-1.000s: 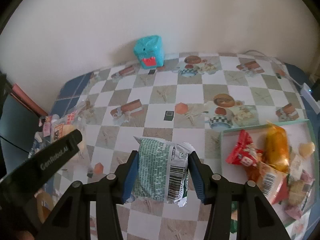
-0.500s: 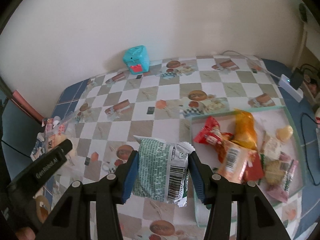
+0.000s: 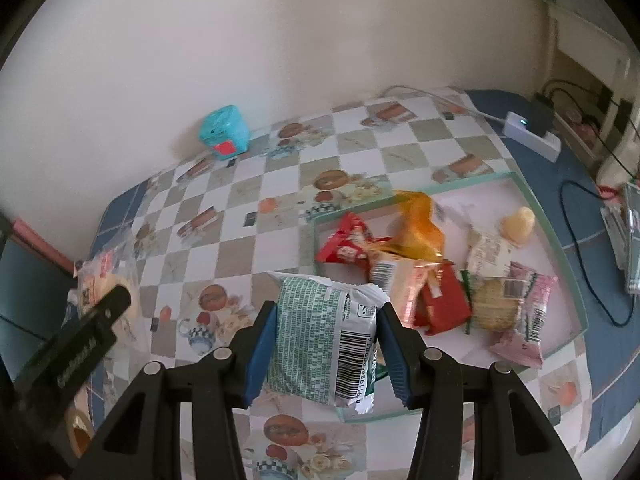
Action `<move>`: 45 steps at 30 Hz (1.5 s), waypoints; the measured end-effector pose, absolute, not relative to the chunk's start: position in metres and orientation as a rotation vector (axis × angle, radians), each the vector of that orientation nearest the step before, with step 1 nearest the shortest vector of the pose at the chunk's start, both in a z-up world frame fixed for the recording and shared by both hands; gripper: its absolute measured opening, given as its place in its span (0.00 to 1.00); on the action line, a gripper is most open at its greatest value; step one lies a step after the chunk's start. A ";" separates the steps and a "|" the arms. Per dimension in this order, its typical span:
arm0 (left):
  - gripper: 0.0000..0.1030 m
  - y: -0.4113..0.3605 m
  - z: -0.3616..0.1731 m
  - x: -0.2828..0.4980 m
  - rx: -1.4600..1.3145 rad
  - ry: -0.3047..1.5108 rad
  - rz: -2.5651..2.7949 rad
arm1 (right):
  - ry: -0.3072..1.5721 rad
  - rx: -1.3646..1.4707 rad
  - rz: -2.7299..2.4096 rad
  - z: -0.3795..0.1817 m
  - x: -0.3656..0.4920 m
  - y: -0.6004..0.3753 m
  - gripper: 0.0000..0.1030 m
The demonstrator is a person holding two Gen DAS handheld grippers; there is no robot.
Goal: Organize snacks
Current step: 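Carry the bun packet and the green packet over the white tray, then open the right gripper to drop the green packet while the left gripper drops the bun packet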
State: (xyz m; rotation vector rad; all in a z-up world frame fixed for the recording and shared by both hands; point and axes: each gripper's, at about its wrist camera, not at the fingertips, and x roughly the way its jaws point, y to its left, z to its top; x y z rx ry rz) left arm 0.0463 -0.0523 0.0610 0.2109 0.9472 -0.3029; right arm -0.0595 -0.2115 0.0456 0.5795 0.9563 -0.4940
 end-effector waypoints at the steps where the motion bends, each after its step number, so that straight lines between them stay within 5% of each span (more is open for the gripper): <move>1: 0.54 -0.056 0.060 0.044 0.216 0.949 -0.313 | 0.957 0.584 -0.506 0.045 -0.061 -0.215 0.51; 45: 0.54 -0.221 0.002 -0.078 0.500 1.047 -0.709 | 0.886 0.898 -0.706 0.009 -0.156 -0.369 0.51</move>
